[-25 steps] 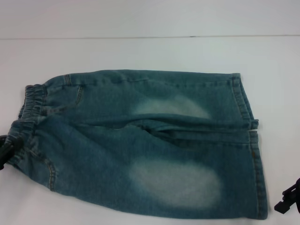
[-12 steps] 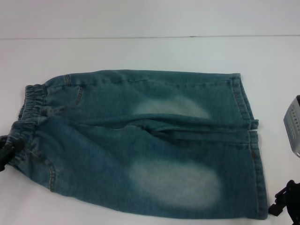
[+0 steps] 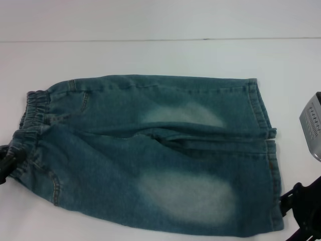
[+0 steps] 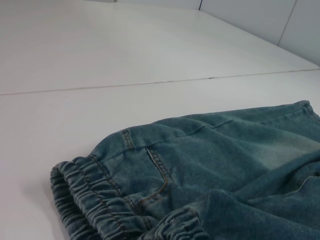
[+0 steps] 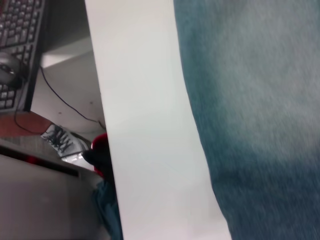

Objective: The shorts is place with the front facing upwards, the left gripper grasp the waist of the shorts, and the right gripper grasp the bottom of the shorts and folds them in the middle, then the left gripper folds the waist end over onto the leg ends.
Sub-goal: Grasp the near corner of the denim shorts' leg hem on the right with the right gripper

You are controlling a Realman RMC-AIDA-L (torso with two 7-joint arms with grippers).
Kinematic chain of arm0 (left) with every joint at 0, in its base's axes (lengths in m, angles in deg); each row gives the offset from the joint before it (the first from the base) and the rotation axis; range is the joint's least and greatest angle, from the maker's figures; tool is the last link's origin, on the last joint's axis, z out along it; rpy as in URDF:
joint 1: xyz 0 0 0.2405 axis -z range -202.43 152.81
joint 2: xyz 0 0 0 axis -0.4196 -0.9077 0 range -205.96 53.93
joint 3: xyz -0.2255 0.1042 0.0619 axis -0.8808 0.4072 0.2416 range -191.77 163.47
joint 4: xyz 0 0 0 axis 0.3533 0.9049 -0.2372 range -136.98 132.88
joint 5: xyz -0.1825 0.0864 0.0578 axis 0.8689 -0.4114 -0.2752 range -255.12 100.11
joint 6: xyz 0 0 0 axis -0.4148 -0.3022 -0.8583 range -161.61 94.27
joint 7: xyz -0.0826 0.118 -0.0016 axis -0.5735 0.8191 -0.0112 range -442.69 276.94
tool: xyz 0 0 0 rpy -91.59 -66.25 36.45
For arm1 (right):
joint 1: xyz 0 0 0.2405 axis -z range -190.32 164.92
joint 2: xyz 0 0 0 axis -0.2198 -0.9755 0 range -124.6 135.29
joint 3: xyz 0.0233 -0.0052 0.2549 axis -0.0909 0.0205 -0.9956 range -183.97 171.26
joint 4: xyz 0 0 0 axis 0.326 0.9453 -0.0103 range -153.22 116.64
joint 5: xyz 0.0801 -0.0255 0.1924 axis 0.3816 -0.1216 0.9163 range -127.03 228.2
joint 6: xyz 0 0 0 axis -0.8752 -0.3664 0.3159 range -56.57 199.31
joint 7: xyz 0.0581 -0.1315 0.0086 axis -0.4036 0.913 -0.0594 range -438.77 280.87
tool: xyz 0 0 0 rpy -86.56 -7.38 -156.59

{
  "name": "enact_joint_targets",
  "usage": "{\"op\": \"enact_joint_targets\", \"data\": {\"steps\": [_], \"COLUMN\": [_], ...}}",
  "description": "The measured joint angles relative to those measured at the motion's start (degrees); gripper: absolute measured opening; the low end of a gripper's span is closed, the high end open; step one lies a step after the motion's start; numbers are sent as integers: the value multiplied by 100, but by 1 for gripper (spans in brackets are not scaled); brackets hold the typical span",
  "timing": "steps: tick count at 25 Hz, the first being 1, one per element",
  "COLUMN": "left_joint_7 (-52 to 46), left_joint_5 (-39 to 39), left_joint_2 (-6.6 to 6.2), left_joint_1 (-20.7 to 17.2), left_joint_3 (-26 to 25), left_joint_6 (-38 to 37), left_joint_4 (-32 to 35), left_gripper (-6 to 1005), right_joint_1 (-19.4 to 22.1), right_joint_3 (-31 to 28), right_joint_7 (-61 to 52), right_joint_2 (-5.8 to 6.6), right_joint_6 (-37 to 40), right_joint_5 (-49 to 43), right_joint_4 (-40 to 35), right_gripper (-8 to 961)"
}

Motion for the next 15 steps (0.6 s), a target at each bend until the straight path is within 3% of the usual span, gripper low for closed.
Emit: {"op": "enact_joint_targets", "data": {"steps": [10,15], "left_joint_7": [5,5], "left_joint_5": [-2,-2], "left_joint_2": [0,-7], "left_joint_1": [-1,-2], "left_joint_3": [0,0], "left_joint_6": [4,4], "left_joint_4": [-18,-63], "left_gripper": [53,53], "right_joint_1": [33,79], "right_joint_3": [71,203], "right_joint_7": [174,161], "right_joint_2": [-6,-11], "right_joint_6": [-133,-203], "right_joint_5": [258,251], "right_joint_4": [90,116], "right_gripper": [850,741]}}
